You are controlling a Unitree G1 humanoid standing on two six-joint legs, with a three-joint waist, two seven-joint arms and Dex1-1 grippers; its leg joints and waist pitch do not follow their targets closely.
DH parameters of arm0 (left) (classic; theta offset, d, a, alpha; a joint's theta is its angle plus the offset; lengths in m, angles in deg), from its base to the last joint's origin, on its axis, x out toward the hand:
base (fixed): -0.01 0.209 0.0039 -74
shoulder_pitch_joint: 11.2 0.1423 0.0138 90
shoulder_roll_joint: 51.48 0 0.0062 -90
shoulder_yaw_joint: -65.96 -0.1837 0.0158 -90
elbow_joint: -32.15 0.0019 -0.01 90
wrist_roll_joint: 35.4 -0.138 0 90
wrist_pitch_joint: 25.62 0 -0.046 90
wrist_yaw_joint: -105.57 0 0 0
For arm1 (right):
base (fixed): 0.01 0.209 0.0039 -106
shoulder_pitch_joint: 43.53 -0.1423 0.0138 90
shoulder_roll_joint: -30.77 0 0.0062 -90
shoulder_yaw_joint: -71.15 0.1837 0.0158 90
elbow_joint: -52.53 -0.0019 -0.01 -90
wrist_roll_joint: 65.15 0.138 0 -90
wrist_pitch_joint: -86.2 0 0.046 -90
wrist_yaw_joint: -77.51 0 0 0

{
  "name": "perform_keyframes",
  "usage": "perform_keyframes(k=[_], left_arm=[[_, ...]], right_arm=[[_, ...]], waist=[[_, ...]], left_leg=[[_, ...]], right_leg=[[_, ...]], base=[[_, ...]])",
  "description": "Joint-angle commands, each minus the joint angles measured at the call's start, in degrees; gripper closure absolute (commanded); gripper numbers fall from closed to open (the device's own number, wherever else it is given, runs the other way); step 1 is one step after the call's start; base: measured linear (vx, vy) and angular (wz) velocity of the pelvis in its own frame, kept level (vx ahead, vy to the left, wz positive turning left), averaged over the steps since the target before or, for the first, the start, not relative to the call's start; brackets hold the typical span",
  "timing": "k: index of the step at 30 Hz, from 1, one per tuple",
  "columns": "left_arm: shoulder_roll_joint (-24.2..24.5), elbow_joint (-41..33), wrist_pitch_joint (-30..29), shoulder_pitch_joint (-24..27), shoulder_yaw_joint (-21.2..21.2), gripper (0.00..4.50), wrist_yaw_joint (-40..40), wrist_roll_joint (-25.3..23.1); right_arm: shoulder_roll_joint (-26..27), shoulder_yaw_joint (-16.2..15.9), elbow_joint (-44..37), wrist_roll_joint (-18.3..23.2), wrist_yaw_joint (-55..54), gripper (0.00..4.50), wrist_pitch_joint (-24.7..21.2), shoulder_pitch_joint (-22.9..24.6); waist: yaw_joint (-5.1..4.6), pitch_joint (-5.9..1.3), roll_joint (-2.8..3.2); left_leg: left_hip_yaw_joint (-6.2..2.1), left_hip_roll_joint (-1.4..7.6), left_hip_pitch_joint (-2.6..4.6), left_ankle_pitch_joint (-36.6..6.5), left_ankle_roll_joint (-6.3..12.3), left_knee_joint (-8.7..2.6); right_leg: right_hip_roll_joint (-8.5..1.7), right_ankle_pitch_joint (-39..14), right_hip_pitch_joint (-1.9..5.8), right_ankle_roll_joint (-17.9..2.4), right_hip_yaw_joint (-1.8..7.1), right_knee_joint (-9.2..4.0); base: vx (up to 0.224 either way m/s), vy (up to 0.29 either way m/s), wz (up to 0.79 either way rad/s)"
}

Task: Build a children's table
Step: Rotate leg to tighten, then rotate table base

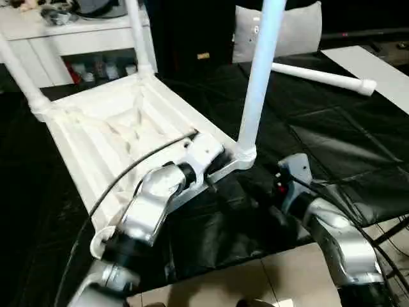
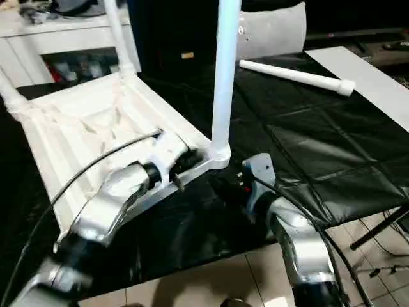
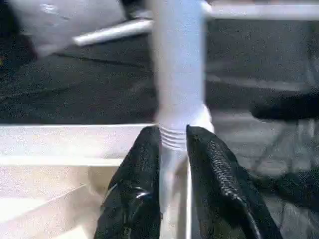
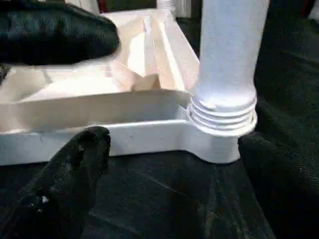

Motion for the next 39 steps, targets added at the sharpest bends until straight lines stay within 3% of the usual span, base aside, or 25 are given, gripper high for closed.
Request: perform_keyframes(k=[1, 3, 4, 5, 6, 7, 8, 9, 10, 11, 12, 13, 14, 15, 16, 18, 20, 22, 23, 26, 28, 31, 33, 37, 39], left_arm=[[0.69, -5.05, -0.9, 1.76, 3.16, 3.56, 3.04, 0.42], [0.74, -7.71, -2.15, 3.47, 4.44, 3.56, 6.23, -1.13], [0.73, -7.77, -2.22, 3.52, 4.49, 3.56, 6.35, -1.17], [0.73, -7.77, -2.22, 3.52, 4.49, 3.56, 6.35, -1.17], [-0.21, -8.49, -6.31, 4.41, 6.73, 3.56, 9.7, -1.08], [-0.61, -8.69, -7.97, 4.79, 7.73, 3.56, 11.39, -1.24], [-0.57, -8.95, -9.88, 5.35, 8.4, 3.56, 13.28, -2.26], [-0.16, -9.3, -9.87, 5.72, 8.14, 3.56, 13.35, -2.65], [0.02, -9.49, -9.71, 5.93, 8.07, 3.56, 13.44, -2.84], [1.26, -10.65, -10.35, 6.7, 7.29, 3.56, 13.37, -3.92], [1.87, -11.16, -11.46, 6.92, 6.76, 3.56, 13.07, -4.29], [2.76, -11.6, -12.45, 6.93, 6.44, 3.56, 12.97, -4.89], [2.8, -11.54, -12.68, 6.79, 6.74, 3.56, 13.05, -4.74], [2.9, -11.54, -13.69, 6.36, 7.65, 3.37, 13.46, -4.2], [3.18, -11.47, -14.24, 6.12, 7.99, 3.37, 13.61, -4.12], [4.53, -11.15, -15.64, 5.48, 8.38, 3.37, 13.78, -4.56], [7.23, -9.11, -15.74, 4.11, 8.89, 3.13, 14.56, -6.55], [9.37, -7.41, -15.5, 3.23, 8.93, 3.04, 14.22, -7.59], [11.46, -5.58, -15.38, 2.54, 8.41, 2.98, 13.32, -8.37], [15.13, -2.08, -14.72, 1.27, 6.79, 2.76, 10.77, -9.3], [16.74, -0.43, -14.68, 0.66, 6.07, 2.76, 8.79, -8.94], [18.32, 2.27, -14.57, -0.67, 5.42, 2.92, 6.33, -8.32], [20.32, 5.06, -13.85, -1.89, 3.72, 3.14, 4.07, -9.1], [23.6, 9.55, -14.39, -4.03, 0.08, 3.41, 1.31, -11.84], [24.38, 10.29, -15.08, -4.56, -0.73, 3.51, 0.69, -12.18]], right_arm=[[0.57, -1.61, -1.45, -1.18, -1.44, 0.0, 0.28, -0.29], [1.28, -2.74, -2.03, -1.91, -2.02, 0.0, 0.48, -0.19], [1.31, -2.77, -2.06, -1.92, -2.04, 0.0, 0.47, -0.18], [1.31, -2.77, -2.06, -1.92, -2.04, 0.0, 0.47, -0.18], [1.86, -2.83, -2.16, -2.11, -2.95, 0.0, 0.86, -0.25], [2.07, -2.78, -1.97, -2.29, -3.4, 0.0, 1.48, -0.36], [2.33, -2.48, -1.54, -1.86, -3.4, 0.0, 2.19, -0.5], [2.04, -2.55, -1.64, -1.29, -2.76, 0.0, 1.27, -0.57], [2.21, -2.31, -1.7, -0.63, -2.55, 0.0, 0.8, -0.62], [2.29, -2.02, -1.91, 1.06, -1.83, 0.0, -1.4, -0.85], [1.73, -2.67, -1.95, 0.58, -1.46, 0.0, -1.7, -0.97], [0.43, -4.6, -2.49, -0.1, 0.66, 0.0, -2.01, -0.81], [0.3, -4.79, -2.49, -0.52, 0.55, 0.0, -1.84, -0.78], [-0.03, -5.33, -2.48, -1.79, -0.02, 0.0, -1.37, -0.7], [0.19, -5.15, -2.4, -1.88, -0.61, 0.0, -1.48, -0.71], [0.77, -4.51, -1.91, -1.84, -2.13, 0.0, -1.43, -0.93], [-0.45, -5.45, -2.22, -3.04, -2.95, 0.0, -5.82, -1.62], [-1.09, -6.03, -2.69, -2.73, -2.35, 0.0, -7.47, -1.69], [-1.64, -6.47, -3.11, -2.54, -1.5, 0.0, -7.26, -1.42], [-3.09, -7.25, -3.02, -3.55, -1.26, 0.0, -9.46, -1.42], [-3.73, -7.43, -2.77, -4.37, -1.27, 0.0, -10.0, -1.5], [-4.31, -7.46, -2.22, -4.81, -2.0, 0.0, -11.31, -2.21], [-4.97, -7.85, -1.09, -5.55, -2.65, 0.0, -11.64, -2.95], [-4.6, -8.3, 1.48, -6.2, -3.34, 0.0, -11.99, -4.36], [-4.39, -8.48, 2.13, -6.45, -3.44, 0.0, -12.13, -4.84]], waist=[[0.23, -3.22, -0.21], [-0.77, -3.23, 0.6], [-1.67, -2.76, 1.28], [-1.62, -2.66, 1.84], [-1.61, -2.48, 1.69], [-1.43, -1.91, 1.06], [-1.16, -1.56, 0.22], [0.88, -1.52, -1.83], [1.88, -2.07, -3.26], [3.44, -1.76, -3.3], [4.65, -2.1, -3.98], [6.27, -2.92, -3.67], [6.73, -2.95, -3.62], [7.08, -2.72, -2.48], [6.74, -3.12, -1.46], [5.01, -3.52, -0.49], [4.69, -3.06, -0.14], [4.5, -2.32, -0.53], [4.2, -1.89, -0.52], [2.61, -0.84, -1.14], [1.61, -1.48, -1.13], [1.27, -2.12, -0.72], [1.02, -2.38, -0.87], [1.22, -3.57, -0.69], [1.56, -3.25, -0.91]], left_leg=[[-3.54, 1.5, -3.1, -10.05, 8.43, -4.91], [-6.32, 2.96, -2.92, -14.06, 7.57, -5.19], [-9.58, 4.62, -3.09, -18.62, 8.09, -7.16], [-11.09, 5.32, -2.08, -21.17, 8.36, -8.16], [-12.48, 6.16, -0.59, -23.42, 8.9, -8.81], [-13.55, 4.87, -0.3, -22.84, 10.79, -8.24], [-12.82, 3.06, -1.82, -23.04, 9.79, -7.8], [-7.85, -3.15, -2.63, -18.65, 3.83, -1.42], [-3.7, -3.35, -1.58, -6.63, 2.58, 5.23], [-2.14, -2.98, -1.73, -2.83, 4.52, 4.88], [-2.31, -2.48, -3.18, -3.88, 6.01, 4.76], [-3.38, -1.23, -3.38, -3.34, 7.42, 3.96], [-3.81, -0.64, -3.55, -2.94, 8.38, 3.67], [-4.37, 0.77, -2.85, 0.16, 8.78, 2.41], [-3.74, 1.63, -1.35, 6.85, 9.71, -0.73], [-5.29, 5.46, 2.09, 12.93, 14.32, -1.52], [-5.31, 5.44, 1.25, 6.7, 14.07, -1.98], [-4.53, 3.77, 0.7, -7.11, 8.33, -2.9], [-4.12, 3.38, 1.1, -14.15, 5.19, -3.44], [-3.43, 1.97, 2.59, -21.94, 1.85, -3.61], [-3.75, 2.15, 2.54, -19.94, 1.94, -4.23], [-4.05, 3.23, 1.67, -14.29, 3.21, -4.53], [-3.82, 2.85, 1.42, -13.02, 3.45, -4.41], [-3.46, 2.88, 0.84, 0.59, 6.37, -3.23], [-2.89, 2.59, 0.38, 2.8, 8.25, -2.93]], right_leg=[[-3.59, -19.45, 5.94, -5.59, -0.14, -3.59], [-2.36, -15.44, 5.85, -6.12, -0.92, -2.75], [-0.83, -13.43, 5.95, -6.12, -1.03, -0.28], [0.08, -13.54, 5.39, -6.73, -0.72, 0.99], [0.76, -14.15, 4.13, -8.3, -0.03, 2.17], [0.6, -13.72, 3.12, -14.49, 2.57, 3.09], [-0.31, -14.51, 3.69, -16.31, 3.5, 1.78], [-5.0, -30.88, 3.61, -12.04, 3.81, -4.38], [-9.35, -43.65, 4.02, -3.32, 3.02, -7.72], [-7.98, -47.95, 3.28, 6.0, 8.42, -8.12], [-9.04, -46.4, 5.32, 7.47, 10.78, -6.53], [-10.46, -36.71, 6.89, 4.45, 12.55, -4.86], [-11.0, -30.2, 7.42, 0.81, 12.79, -4.64], [-10.72, -18.25, 7.27, -8.77, 11.09, -4.15], [-5.4, -8.39, 5.57, -12.46, 6.83, -1.95], [-2.17, -1.64, 2.88, -10.53, 4.82, 0.42], [-3.15, -2.86, 3.4, -9.68, 5.35, -0.18], [-4.36, -13.77, 4.79, -8.5, 5.57, -2.41], [-4.42, -22.3, 4.76, -6.31, 5.3, -3.8], [-4.41, -37.99, 4.19, -0.34, 4.24, -6.81], [-4.4, -35.76, 5.3, 1.72, 3.9, -7.25], [-4.65, -24.3, 5.31, -2.06, 4.69, -5.87], [-4.52, -21.98, 5.28, -3.95, 5.04, -5.29], [-4.52, -4.86, 5.31, -9.46, 5.41, -2.75], [-4.57, -1.74, 5.18, -11.22, 5.48, -2.46]], base=[[-0.021, -0.029, 0.34], [-0.016, -0.042, 0.43], [-0.006, -0.033, 0.25], [-0.009, -0.088, 0.48], [0.035, -0.133, 0.62], [0.008, -0.228, 0.98], [0.011, -0.173, 0.74], [-0.029, -0.171, 0.67], [-0.006, -0.155, 0.47], [-0.006, -0.155, 0.47], [-0.002, -0.141, 0.26], [0.003, -0.088, 0.2], [0.003, -0.088, 0.2], [0.0, 0.0, 0.0], [0.0, 0.0, 0.0], [0.0, 0.0, 0.0], [-0.019, 0.05, -0.05], [-0.067, 0.038, -0.06], [-0.078, 0.033, -0.07], [-0.024, 0.006, -0.01], [0.0, 0.0, 0.0], [0.0, 0.0, 0.0], [0.0, 0.0, 0.0], [0.0, 0.0, 0.0], [0.0, 0.0, 0.0]])
